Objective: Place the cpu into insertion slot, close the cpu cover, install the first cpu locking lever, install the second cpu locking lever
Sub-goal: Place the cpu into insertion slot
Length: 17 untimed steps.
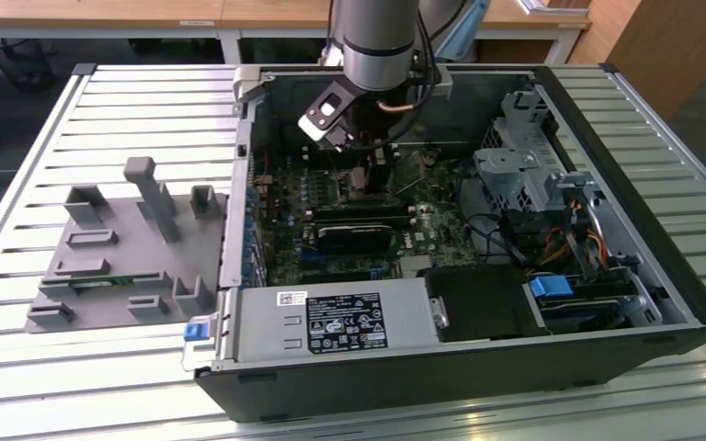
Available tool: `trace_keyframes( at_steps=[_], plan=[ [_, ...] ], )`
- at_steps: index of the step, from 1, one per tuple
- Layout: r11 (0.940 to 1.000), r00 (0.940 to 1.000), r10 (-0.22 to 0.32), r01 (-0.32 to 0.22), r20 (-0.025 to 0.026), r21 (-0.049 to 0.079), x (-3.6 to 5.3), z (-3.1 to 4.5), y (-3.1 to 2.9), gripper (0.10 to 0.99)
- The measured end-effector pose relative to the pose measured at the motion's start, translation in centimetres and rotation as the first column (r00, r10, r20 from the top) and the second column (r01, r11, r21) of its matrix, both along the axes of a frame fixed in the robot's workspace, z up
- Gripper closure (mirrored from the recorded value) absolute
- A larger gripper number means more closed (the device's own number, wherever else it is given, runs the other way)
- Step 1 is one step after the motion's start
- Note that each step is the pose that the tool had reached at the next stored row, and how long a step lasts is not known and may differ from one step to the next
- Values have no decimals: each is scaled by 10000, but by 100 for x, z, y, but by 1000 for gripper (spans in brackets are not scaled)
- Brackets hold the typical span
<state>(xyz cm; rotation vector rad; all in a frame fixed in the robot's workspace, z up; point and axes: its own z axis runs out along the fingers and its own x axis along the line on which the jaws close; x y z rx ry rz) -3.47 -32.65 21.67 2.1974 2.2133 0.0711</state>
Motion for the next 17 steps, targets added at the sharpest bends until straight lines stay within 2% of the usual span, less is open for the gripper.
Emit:
trace_keyframes(
  at_steps=[9, 17],
  plan=[
    [10000, 10000, -8, 8, -2, -3, -12, -41, 32, 545],
    [9997, 9997, -250, 250, -2, -31, -26, -95, 59, 545]
  ],
)
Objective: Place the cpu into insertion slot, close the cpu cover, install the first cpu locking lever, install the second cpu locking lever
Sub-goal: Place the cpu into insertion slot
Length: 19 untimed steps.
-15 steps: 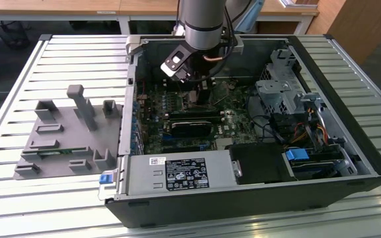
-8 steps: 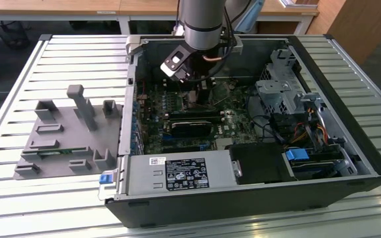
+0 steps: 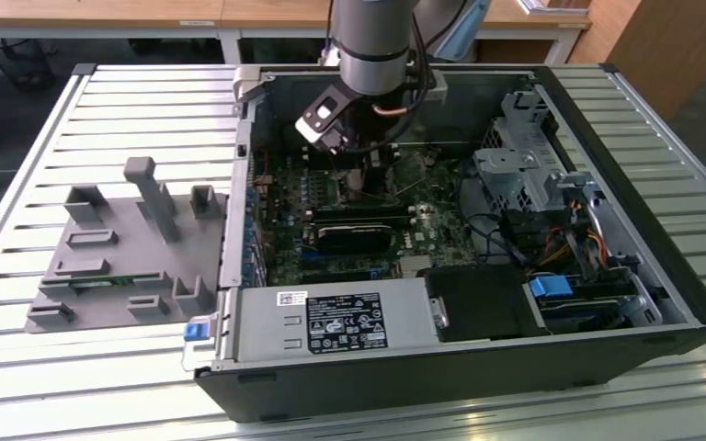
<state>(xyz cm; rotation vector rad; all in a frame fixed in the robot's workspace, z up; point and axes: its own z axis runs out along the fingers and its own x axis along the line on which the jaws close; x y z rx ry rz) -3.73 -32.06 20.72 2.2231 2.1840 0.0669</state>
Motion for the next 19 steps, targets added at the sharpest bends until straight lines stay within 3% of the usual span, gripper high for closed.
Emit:
trace_keyframes(
  at_steps=[11, 19],
  plan=[
    [10000, 10000, -8, 8, 0, -65, 9, -65, 1, 545],
    [9998, 10000, -12, 12, -2, -180, 20, -108, 2, 545]
  ],
)
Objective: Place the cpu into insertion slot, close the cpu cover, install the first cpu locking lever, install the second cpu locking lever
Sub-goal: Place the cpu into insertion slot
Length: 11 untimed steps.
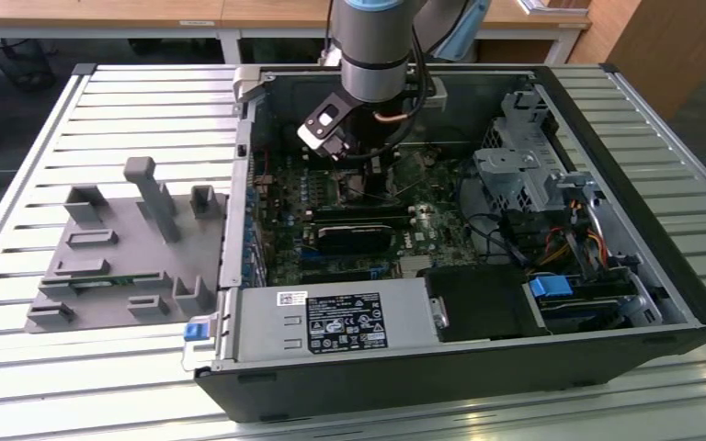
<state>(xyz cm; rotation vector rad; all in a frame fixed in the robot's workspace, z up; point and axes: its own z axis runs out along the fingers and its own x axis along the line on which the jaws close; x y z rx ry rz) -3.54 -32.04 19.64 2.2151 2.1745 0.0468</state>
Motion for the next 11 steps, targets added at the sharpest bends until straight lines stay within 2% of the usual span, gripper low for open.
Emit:
trace_keyframes(
  at_steps=[11],
  plan=[
    [9996, 9996, 267, -267, -1, -3, -3, -17, 29, 545]
  ],
)
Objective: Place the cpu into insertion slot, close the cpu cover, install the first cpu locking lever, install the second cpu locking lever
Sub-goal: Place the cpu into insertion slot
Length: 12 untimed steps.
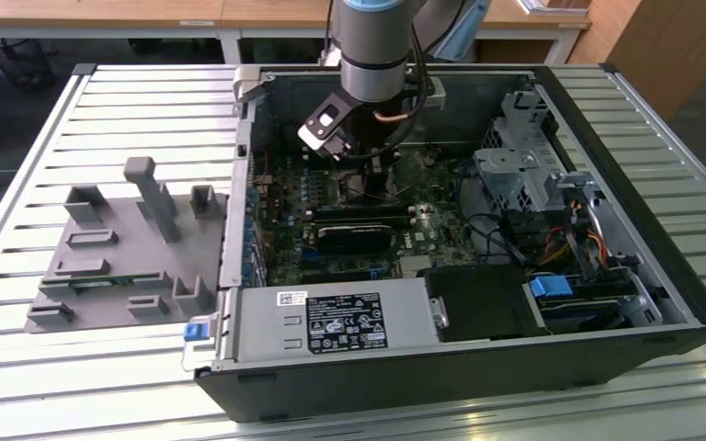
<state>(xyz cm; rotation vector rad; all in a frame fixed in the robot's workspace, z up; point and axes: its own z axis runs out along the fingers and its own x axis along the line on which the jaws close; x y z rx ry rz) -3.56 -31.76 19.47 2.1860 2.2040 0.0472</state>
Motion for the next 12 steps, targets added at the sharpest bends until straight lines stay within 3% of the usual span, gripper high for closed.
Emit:
trace_keyframes(
  at_steps=[12],
  plan=[
    [10000, 10000, -1, 1, 1, -3, 0, -21, 0, 545]
  ],
)
